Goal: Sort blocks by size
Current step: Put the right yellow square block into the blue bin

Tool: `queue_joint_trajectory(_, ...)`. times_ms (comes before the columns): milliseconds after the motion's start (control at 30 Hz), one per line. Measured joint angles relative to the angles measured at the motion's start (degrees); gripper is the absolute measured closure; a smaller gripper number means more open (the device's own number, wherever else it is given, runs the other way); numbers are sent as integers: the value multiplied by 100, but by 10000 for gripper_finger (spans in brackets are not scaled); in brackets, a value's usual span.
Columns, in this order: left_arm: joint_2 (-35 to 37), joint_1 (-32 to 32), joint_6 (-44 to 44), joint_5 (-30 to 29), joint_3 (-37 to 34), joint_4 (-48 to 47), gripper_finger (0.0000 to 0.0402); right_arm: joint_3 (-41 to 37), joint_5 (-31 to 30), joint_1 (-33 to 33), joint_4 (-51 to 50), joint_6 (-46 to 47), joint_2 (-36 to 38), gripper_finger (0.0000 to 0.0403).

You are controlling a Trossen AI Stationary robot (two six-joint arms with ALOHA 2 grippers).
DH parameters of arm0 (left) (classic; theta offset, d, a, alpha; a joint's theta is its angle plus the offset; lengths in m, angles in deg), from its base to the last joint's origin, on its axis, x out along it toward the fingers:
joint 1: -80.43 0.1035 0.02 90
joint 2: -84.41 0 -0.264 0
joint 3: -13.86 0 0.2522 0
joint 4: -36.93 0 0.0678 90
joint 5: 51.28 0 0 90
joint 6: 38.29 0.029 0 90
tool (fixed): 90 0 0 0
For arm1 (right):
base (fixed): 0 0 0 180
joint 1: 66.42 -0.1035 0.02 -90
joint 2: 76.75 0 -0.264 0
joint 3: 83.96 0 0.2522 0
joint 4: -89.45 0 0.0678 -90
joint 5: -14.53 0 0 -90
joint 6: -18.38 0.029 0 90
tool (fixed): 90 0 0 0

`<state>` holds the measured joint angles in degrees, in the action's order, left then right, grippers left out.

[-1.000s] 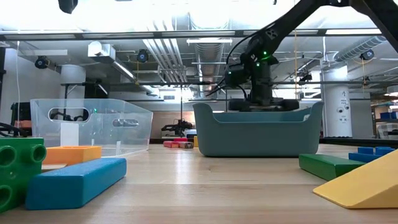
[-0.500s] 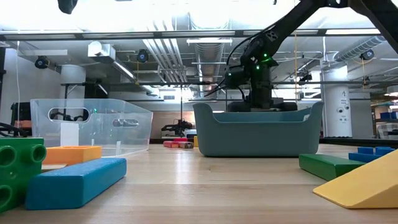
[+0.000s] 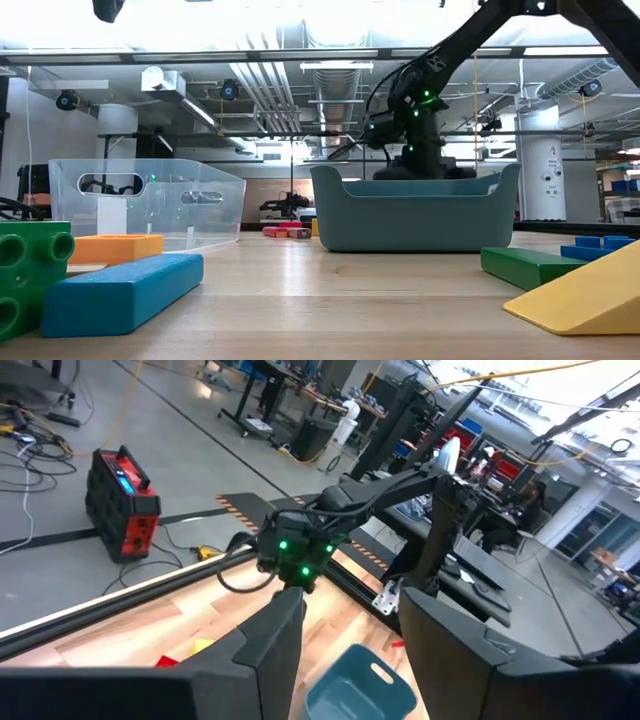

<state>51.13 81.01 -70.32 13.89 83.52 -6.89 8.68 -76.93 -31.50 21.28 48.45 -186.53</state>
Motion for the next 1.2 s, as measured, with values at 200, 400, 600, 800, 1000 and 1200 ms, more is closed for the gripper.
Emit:
queue_joint_trajectory(200, 0, 0, 0, -18, 0, 0, 247, 1, 4, 0, 100, -517, -244, 146)
queue_joint_trajectory(400, -14, 0, 0, -18, 0, 0, 247, 16, 20, -2, 137, -534, -271, 183)
queue_joint_trajectory(600, -59, 0, 0, -18, 0, 0, 247, 23, 44, -4, 161, -516, -280, 255)
queue_joint_trajectory(800, -139, 0, 0, -18, 0, 0, 247, 23, -27, -4, 147, -560, -167, 277)
queue_joint_trajectory(1000, -239, 0, 0, -16, 0, 0, 247, 252, -263, -25, -322, -455, 791, 277)
queue_joint_trajectory(1200, -330, 0, 0, -16, -1, -2, 247, 257, 75, -642, -368, 132, 2267, 277)
